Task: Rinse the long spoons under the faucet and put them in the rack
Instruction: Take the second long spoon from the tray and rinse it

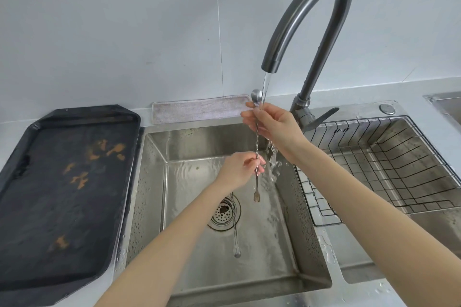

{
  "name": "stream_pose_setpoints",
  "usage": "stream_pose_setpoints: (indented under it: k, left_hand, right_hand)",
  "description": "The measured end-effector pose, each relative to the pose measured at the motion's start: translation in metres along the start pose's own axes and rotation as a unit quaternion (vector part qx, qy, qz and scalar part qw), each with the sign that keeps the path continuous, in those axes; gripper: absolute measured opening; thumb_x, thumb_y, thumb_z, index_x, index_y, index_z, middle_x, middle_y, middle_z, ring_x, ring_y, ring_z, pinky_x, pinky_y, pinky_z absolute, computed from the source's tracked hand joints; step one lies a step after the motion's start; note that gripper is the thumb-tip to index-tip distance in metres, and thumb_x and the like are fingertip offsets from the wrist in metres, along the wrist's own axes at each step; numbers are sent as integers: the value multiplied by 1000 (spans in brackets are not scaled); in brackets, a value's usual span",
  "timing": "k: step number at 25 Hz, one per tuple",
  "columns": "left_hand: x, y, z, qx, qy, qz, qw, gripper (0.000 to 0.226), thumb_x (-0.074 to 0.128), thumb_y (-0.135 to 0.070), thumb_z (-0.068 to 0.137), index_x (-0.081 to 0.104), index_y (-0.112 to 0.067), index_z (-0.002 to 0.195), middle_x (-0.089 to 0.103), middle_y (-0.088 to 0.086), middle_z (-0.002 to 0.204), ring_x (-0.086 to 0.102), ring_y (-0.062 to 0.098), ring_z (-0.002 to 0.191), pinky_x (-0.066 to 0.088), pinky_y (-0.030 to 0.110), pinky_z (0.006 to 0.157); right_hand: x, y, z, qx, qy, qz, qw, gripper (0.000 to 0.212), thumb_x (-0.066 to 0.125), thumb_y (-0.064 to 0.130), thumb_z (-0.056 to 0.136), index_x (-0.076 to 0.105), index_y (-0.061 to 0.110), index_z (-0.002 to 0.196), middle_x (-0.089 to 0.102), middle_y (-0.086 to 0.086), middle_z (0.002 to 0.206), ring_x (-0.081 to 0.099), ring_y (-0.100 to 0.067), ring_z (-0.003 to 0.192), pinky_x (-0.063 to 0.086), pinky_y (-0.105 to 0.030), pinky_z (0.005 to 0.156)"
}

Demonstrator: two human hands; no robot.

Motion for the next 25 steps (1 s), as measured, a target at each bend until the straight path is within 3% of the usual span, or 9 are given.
stream_pose_setpoints:
  k: [3,5,8,11,14,18,20,25]
  left_hand:
    - [-2,-4,4,-7,0,26,1000,27,44,-15,92,68,-2,93,75,10,99,69,18,88,45,24,89]
    - [-6,-1,10,-22,-9,25,999,30,48,-24,91,70,-5,87,76,11,94,70,21,84,51,29,88]
    - [-13,1,18,-40,-44,6,998,30,52,-30,86,73,-10,80,77,9,88,70,25,86,55,39,87]
    - [-17,-2,19,-48,-65,-11,997,27,51,-22,89,73,-7,91,76,8,95,68,25,93,53,38,90]
    - [-15,-10,18,-36,-40,18,998,31,41,-13,92,68,-9,107,73,7,107,65,22,103,50,33,94]
    - [-7,-23,23,-19,2,75,997,35,36,-9,90,66,-6,109,67,5,121,59,23,114,40,28,98]
    - [-3,-25,23,-14,15,68,997,36,36,-7,90,63,-7,113,66,5,123,58,21,116,39,27,100]
    - [-2,-24,20,-23,14,34,999,31,41,-10,91,67,-6,108,72,11,110,64,21,106,41,31,105]
  right_hand:
    - [-5,0,0,6,-25,-29,999,19,49,14,93,65,18,84,72,12,71,68,3,64,54,-12,72]
    - [-8,3,1,2,-27,-48,998,18,50,16,93,65,22,84,72,13,63,68,2,65,53,-12,72]
    - [-13,10,1,-12,-33,-30,999,15,50,9,93,65,12,93,71,6,74,68,0,65,55,-13,72]
    - [-15,19,-2,-26,-42,-59,997,19,51,3,91,62,5,106,68,4,83,67,5,66,54,-12,72]
    - [-13,28,-4,-54,-42,-78,995,18,55,6,89,61,16,101,69,6,83,67,5,69,53,-14,76]
    - [-12,39,-5,-75,-39,-80,993,14,61,7,85,66,20,90,73,12,69,69,0,68,55,-16,78]
    - [-13,43,-4,-79,-43,-75,993,13,58,10,88,69,17,86,73,13,63,69,1,65,56,-17,76]
    - [-6,41,-2,-72,-30,-105,991,36,36,23,98,64,2,108,69,-6,86,67,4,62,54,-13,69]
Point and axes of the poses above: each hand's wrist, its own z-axis towards the middle knuckle, its own x-axis out of the palm, y = z × x, the point moved 10 cm from there along z, towards the middle knuckle
